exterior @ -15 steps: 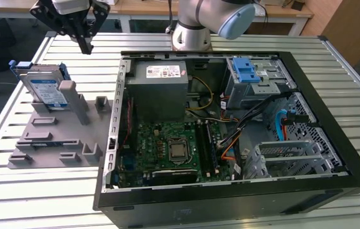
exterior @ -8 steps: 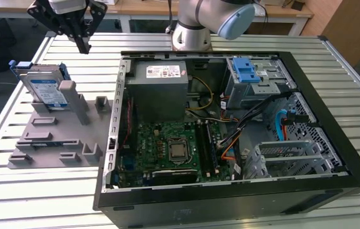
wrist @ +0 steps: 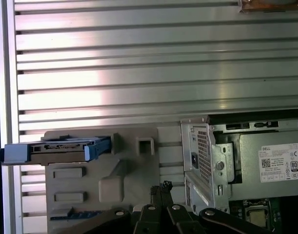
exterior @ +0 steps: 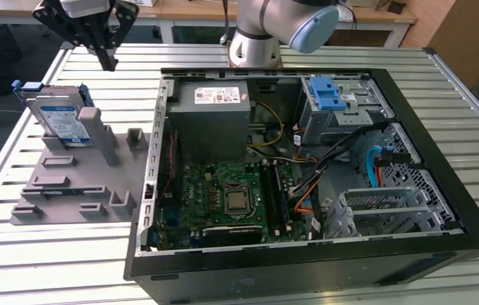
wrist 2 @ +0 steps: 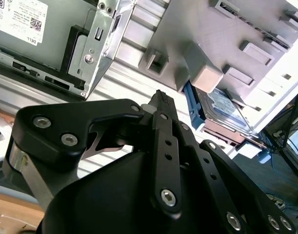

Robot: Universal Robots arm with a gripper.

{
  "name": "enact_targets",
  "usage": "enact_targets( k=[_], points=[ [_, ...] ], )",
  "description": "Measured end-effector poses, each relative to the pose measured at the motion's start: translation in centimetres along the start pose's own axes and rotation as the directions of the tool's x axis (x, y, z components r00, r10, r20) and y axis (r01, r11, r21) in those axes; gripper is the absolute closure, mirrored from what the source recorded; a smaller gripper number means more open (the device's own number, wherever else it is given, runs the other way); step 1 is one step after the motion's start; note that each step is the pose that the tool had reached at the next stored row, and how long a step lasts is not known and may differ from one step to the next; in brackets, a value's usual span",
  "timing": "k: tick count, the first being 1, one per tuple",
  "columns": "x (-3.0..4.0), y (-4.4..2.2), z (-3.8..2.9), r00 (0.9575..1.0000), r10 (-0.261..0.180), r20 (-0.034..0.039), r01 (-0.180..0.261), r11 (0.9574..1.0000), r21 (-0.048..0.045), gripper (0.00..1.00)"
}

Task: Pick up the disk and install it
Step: 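Reach for the disk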

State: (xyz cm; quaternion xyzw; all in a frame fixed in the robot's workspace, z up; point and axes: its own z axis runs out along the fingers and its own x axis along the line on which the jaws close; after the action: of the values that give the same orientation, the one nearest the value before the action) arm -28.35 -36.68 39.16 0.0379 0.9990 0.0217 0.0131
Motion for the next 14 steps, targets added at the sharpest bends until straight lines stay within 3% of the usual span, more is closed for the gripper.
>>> enact_targets(
  k=[14],
  points=[
    [0.42, 0.05, 0.02, 1.0, 0.0, -0.0027, 0.0, 1.0, 0.0002, 0.89]
  ],
)
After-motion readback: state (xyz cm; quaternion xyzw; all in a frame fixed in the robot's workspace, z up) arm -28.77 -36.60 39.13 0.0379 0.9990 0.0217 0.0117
